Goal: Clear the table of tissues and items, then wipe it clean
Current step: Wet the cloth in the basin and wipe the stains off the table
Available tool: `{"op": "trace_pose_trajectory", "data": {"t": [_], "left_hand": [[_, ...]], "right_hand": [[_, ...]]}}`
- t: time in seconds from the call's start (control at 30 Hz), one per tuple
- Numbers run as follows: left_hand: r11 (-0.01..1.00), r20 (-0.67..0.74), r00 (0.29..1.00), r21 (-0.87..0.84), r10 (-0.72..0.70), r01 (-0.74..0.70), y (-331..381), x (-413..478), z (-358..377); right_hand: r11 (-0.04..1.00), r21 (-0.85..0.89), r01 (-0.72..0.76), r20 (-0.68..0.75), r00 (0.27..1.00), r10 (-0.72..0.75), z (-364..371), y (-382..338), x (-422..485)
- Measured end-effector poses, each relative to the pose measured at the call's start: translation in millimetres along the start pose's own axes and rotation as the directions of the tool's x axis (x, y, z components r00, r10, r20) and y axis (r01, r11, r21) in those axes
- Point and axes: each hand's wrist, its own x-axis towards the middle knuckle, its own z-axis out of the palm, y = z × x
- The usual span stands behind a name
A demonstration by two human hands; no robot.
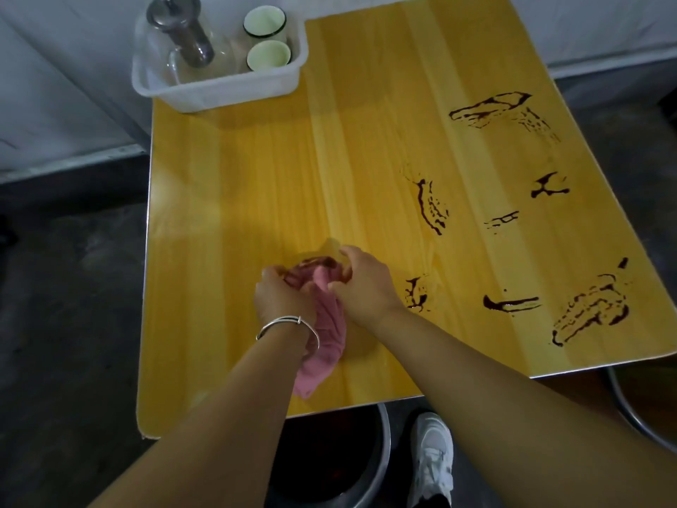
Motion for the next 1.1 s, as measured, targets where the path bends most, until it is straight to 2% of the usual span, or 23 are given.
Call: {"op": "trace_pose_trajectory", "data": {"t": [0.07,0.17,0.33,0.43,0.53,0.6,0.67,0.73,0.8,0.83,0.93,1.03,1.1], "left_hand": [[0.999,0.0,0.999,0.002,0.036,-0.036,2.0,1.4,1.0],[0.992,-0.009,0.992,-0.005,0.125,-0.125,10.8,-0.8,6.8],[0.955,0.026,0.982,-0.236,0.189,-0.177,40.0,-12.8,18.5],[0.949,-0.036,0.976,-0.23,0.214,-0.216,51.9,-15.9,24.2],[0.953,-0.056,0.962,-0.137,0.266,-0.271,53.1,-16.9,28.1],[0.956,-0.011,0.957,-0.037,0.29,-0.29,48.1,-17.9,30.1],[0.971,0.039,0.971,-0.049,0.236,-0.234,45.0,-18.2,34.4],[0.982,0.024,0.987,-0.111,0.158,-0.154,43.8,-18.0,37.6],[0.976,-0.07,0.99,-0.17,0.125,-0.136,41.3,-14.4,38.4],[0.973,-0.111,0.986,-0.183,0.123,-0.142,40.1,-12.7,38.0],[0.97,-0.171,0.972,-0.15,0.164,-0.19,37.7,-10.5,35.8],[0.962,-0.195,0.951,-0.083,0.24,-0.26,34.7,-6.8,41.4],[0.957,-0.208,0.94,-0.046,0.272,-0.287,32.3,-2.7,49.6]], "right_hand": [[0.999,-0.027,0.017,0.009,1.0,-0.017,-0.4,1.6,-0.8],[1.0,0.015,0.01,-0.067,0.998,-0.009,-10.6,8.8,-0.4],[0.97,0.239,-0.042,-0.052,0.997,0.056,-38.5,14.1,1.8],[0.956,0.292,-0.016,-0.096,0.994,0.046,-53.4,16.7,9.4],[0.967,0.255,-0.022,-0.231,0.969,0.083,-73.6,19.2,25.7],[0.989,0.133,-0.06,-0.299,0.949,0.098,-84.1,20.3,33.2],[0.984,-0.151,-0.092,-0.302,0.952,0.042,-83.5,25.3,32.8],[0.925,-0.374,-0.068,-0.272,0.962,-0.039,-64.4,26.7,25.0],[0.84,-0.543,-0.011,-0.281,0.945,-0.169,-32.7,26.8,15.9],[0.8,-0.599,0.011,-0.26,0.943,-0.208,-18.0,26.0,11.6],[0.67,-0.732,0.12,-0.057,0.97,-0.236,11.0,36.1,11.4],[0.595,-0.788,0.159,-0.038,0.952,-0.305,-1.2,43.6,28.6],[0.567,-0.813,0.131,-0.043,0.958,-0.283,-22.1,47.2,55.0]]}}
